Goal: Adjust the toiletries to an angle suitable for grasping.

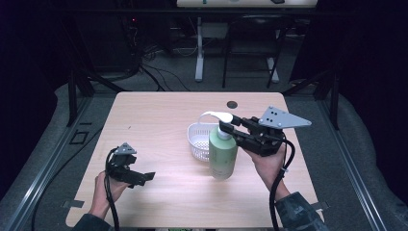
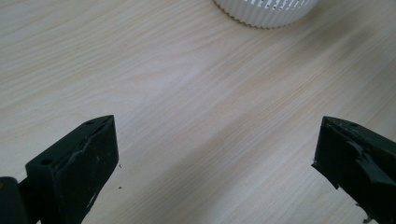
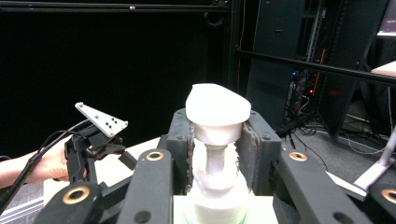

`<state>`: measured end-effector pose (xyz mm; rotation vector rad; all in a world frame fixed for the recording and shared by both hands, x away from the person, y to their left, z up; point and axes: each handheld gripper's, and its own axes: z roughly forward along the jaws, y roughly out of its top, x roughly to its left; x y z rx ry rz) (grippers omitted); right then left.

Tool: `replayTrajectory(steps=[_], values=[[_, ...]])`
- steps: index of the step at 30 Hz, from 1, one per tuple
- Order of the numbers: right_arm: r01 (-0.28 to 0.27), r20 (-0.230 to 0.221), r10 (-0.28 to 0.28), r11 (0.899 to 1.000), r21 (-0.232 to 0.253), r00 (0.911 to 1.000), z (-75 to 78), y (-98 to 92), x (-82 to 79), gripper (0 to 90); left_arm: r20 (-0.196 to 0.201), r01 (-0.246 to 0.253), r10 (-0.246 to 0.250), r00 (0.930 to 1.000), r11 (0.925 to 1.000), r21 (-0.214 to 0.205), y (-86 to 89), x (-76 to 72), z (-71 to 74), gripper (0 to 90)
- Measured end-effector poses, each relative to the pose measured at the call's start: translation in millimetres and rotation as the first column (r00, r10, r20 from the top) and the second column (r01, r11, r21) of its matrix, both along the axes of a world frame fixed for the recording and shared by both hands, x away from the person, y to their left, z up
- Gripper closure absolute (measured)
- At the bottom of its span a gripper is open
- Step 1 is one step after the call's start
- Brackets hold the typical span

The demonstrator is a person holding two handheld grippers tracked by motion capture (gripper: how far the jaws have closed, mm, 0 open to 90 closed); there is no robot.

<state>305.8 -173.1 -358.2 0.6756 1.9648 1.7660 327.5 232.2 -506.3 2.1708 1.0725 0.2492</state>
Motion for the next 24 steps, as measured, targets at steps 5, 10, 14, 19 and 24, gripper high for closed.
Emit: replayTrajectory(steps=[5, 10, 14, 19, 24], values=[[0.005, 0.004, -0.005, 1.0, 0.004, 1.0, 6.0, -1.8, 0.9, 67.7, -0.002, -0.002, 0.002, 1.0, 1.0, 0.0, 0.3, 0.0, 0.0, 0.0], [0.007, 0.008, -0.007, 1.0, 0.004, 0.9999, 12.4, -2.8, 1.2, 67.7, 0.0, -0.002, 0.002, 1.0, 1.0, 0.0, -0.1, -0.1, 0.0, 0.0], [0.009, 0.014, -0.009, 1.0, 0.004, 0.9999, 18.3, -4.0, 1.5, 67.7, -0.002, -0.003, 0.003, 1.0, 1.0, 0.0, 0.0, 0.0, -0.2, 0.0], [0.016, 0.025, -0.016, 1.0, 0.004, 0.9996, 24.4, -6.8, 2.5, 67.6, -0.004, -0.003, 0.003, 1.0, 1.0, 0.002, 0.2, 0.3, -0.5, 0.0], [0.02, 0.028, -0.02, 1.0, 0.003, 0.9994, 29.1, -8.0, 4.3, 67.7, -0.005, -0.004, 0.004, 1.0, 1.0, 0.002, 0.1, 0.4, -0.6, 0.0]])
